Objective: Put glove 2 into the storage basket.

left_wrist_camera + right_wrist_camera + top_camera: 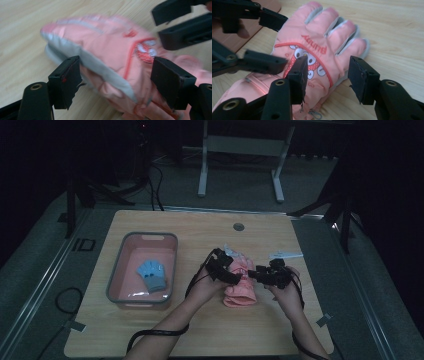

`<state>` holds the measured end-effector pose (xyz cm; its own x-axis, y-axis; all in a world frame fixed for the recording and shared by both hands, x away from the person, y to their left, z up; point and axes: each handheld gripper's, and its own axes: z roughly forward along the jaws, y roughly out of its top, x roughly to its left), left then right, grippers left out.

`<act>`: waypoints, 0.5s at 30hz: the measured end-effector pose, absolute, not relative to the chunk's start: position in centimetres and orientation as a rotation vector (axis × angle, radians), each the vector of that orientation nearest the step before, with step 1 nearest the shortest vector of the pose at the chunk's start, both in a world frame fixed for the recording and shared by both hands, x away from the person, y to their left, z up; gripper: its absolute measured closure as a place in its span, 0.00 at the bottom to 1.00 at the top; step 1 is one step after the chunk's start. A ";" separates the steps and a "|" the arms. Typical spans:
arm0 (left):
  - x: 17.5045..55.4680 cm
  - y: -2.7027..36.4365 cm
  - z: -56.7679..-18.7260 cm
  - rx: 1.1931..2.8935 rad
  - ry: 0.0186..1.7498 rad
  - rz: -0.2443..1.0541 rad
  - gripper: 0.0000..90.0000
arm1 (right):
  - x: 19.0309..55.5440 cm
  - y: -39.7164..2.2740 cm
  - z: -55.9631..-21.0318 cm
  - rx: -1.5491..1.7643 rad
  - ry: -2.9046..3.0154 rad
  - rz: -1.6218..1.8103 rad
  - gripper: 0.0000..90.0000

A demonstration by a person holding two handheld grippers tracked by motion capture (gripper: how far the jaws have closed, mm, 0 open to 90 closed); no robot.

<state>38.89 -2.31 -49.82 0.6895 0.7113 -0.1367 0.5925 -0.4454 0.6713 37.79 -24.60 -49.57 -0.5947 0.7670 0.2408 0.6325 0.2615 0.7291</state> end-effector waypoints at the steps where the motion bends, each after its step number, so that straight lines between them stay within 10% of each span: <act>1: 39.1 -2.0 -50.3 2.168 1.019 0.166 0.25 | 37.9 -24.5 -49.9 1.336 2.371 1.244 0.52; 15: 40.9 -1.0 -54.4 2.052 1.125 -0.170 0.33 | 40.4 -24.5 -54.0 1.654 2.498 1.242 0.54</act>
